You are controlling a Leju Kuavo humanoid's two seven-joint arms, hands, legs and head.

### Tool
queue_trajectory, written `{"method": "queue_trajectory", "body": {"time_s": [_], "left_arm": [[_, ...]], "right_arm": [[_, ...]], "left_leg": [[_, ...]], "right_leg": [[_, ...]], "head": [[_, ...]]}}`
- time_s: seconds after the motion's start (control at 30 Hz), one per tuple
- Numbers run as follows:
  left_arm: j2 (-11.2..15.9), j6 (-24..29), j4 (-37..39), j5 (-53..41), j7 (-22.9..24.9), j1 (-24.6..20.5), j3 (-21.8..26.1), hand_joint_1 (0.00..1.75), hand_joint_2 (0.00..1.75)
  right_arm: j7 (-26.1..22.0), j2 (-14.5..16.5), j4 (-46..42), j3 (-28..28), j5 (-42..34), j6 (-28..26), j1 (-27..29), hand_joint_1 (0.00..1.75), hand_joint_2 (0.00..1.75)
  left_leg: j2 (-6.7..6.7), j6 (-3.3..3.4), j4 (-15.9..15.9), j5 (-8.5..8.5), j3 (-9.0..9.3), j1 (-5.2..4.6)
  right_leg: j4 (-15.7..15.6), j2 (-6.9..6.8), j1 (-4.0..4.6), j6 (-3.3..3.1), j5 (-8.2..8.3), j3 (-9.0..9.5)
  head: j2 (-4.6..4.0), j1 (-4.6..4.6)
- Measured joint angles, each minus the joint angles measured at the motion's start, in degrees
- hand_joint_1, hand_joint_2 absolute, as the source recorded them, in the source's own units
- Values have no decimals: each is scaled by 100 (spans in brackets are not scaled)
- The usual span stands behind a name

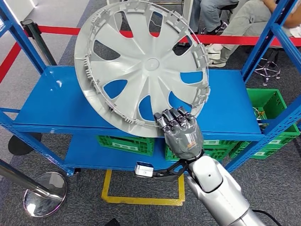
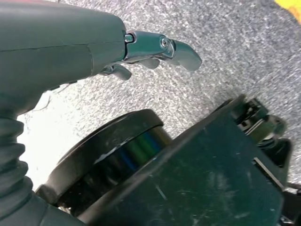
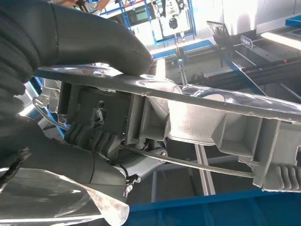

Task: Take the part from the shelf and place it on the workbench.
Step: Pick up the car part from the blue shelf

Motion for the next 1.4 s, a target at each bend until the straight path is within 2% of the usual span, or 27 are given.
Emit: {"method": "queue_trajectory", "body": {"time_s": [0.83,1.0,1.1,1.13,1.17,1.23,1.27,1.3,1.33,1.4], "left_arm": [[-2,92,-20,13,72,-24,-26,0,175],[-2,94,-20,27,80,-23,-23,0,175],[-6,95,-20,33,84,-25,-22,0,175],[-8,95,-20,34,87,-27,-22,0,175],[-10,95,-20,34,90,-28,-22,0,175],[-10,95,-20,34,96,-27,-22,0,175],[-10,95,-20,34,98,-26,-22,0,175],[-10,95,-20,34,102,-25,-22,0,175],[-11,95,-20,34,107,-26,-22,0,175],[-14,96,-20,34,114,-29,-22,0,175]], "right_arm": [[-25,-30,0,-2,-54,-2,41,175,175],[-13,-30,0,-2,-116,-1,47,175,175],[-3,-30,0,-4,-178,-2,47,175,175],[1,-30,0,-5,-200,-3,46,175,175],[4,-31,1,-7,-217,-6,47,175,175],[7,-35,4,-7,-244,-13,64,175,175],[8,-40,8,-5,-254,-15,82,175,175],[9,-46,11,-5,-268,-15,100,175,175],[13,-52,14,-4,-284,-15,113,175,175],[18,-59,16,-4,-320,-15,123,175,175]], "left_leg": [[0,11,13,-8,-2,-27],[-1,62,34,-22,-12,-57],[-1,155,-45,54,6,-24],[-2,186,-85,83,12,-4],[-4,205,-112,105,13,15],[-18,217,-117,115,-7,15],[-29,217,-115,115,-11,16],[-44,214,-112,115,-10,19],[-60,209,-106,113,-7,25],[-93,170,-78,96,-9,41]], "right_leg": [[-3,-1,-22,12,6,-1],[-11,-8,-47,62,20,2],[13,32,-47,125,-20,-24],[145,88,-44,137,-122,-96],[411,151,-44,146,-282,-232],[1197,226,-48,170,-604,-612],[1505,233,-52,184,-665,-773],[1621,234,-58,195,-610,-851],[1502,234,-68,205,-438,-824],[819,241,-92,220,4,-543]], "head": [[0,0],[0,-3],[0,1],[1,10],[1,19],[1,32],[0,32],[0,32],[0,32],[0,33]]}}
